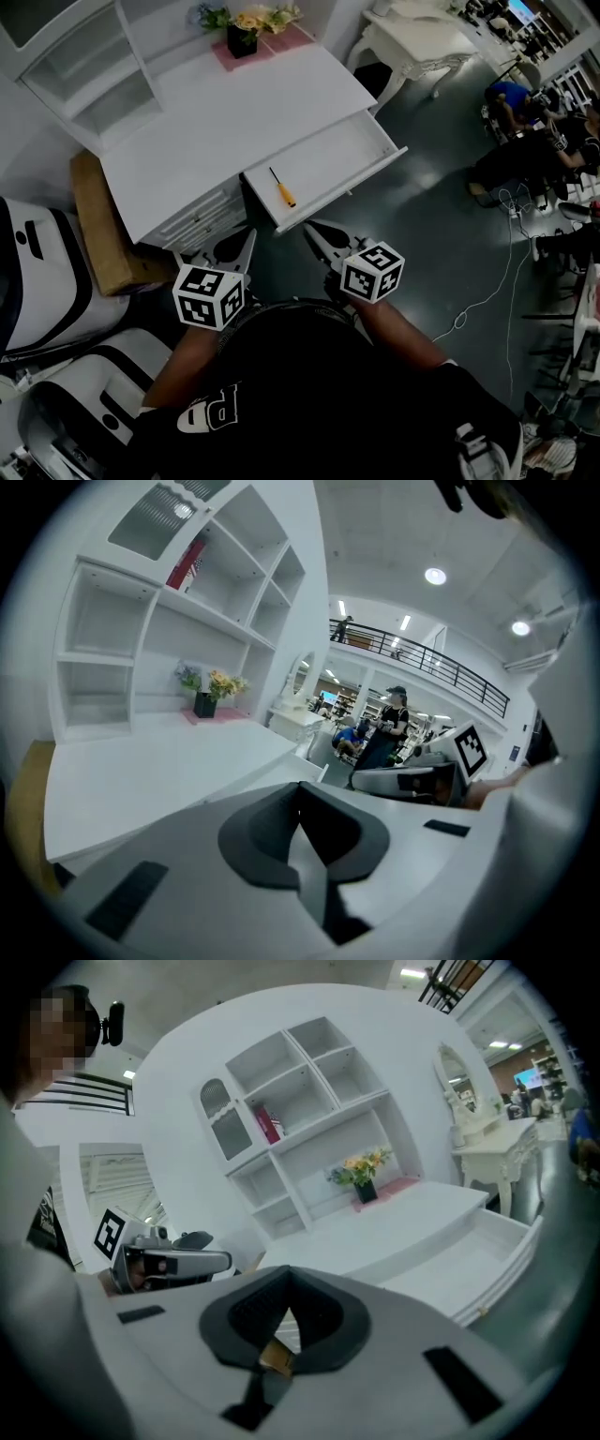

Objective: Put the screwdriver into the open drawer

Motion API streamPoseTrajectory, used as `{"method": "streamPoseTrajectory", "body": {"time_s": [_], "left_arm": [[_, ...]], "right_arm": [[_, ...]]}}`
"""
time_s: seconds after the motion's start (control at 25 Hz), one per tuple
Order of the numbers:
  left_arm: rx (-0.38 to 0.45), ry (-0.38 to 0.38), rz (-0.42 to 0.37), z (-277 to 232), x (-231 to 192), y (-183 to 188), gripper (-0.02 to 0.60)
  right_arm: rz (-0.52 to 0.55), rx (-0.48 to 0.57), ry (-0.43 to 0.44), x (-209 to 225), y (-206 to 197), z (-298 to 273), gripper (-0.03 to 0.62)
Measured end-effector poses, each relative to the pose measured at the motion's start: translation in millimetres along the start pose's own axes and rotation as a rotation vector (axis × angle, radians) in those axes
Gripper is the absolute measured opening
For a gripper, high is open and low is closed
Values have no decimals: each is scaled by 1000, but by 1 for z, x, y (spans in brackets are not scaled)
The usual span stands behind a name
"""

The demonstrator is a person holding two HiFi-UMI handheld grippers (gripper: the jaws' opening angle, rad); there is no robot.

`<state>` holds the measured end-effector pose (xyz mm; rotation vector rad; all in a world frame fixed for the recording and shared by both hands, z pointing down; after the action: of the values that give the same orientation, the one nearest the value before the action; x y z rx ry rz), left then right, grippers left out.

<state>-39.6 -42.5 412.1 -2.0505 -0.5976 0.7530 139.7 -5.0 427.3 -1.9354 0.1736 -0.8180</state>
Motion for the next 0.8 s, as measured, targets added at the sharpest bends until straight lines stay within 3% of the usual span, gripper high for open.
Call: {"method": "streamPoseTrajectory", "body": {"time_s": [0.48, 0.8], "left_arm": [[-24, 13, -24, 22, 79, -23, 11], [-17, 18, -32, 30, 90, -35, 11]], "right_arm": [[-9, 47, -14, -9, -32, 86, 8], [39, 40, -16, -24, -43, 106, 8]]}}
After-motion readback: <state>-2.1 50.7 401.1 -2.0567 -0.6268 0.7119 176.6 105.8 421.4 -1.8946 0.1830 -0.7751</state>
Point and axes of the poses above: the fingertips, and each gripper's own axes: z backward along the fingers, x to its right, y out of its top, the point moved 6 cm from there along z, backward along the fingers, and after that the axes turned 6 degrees about y, right-handed, at the moved point
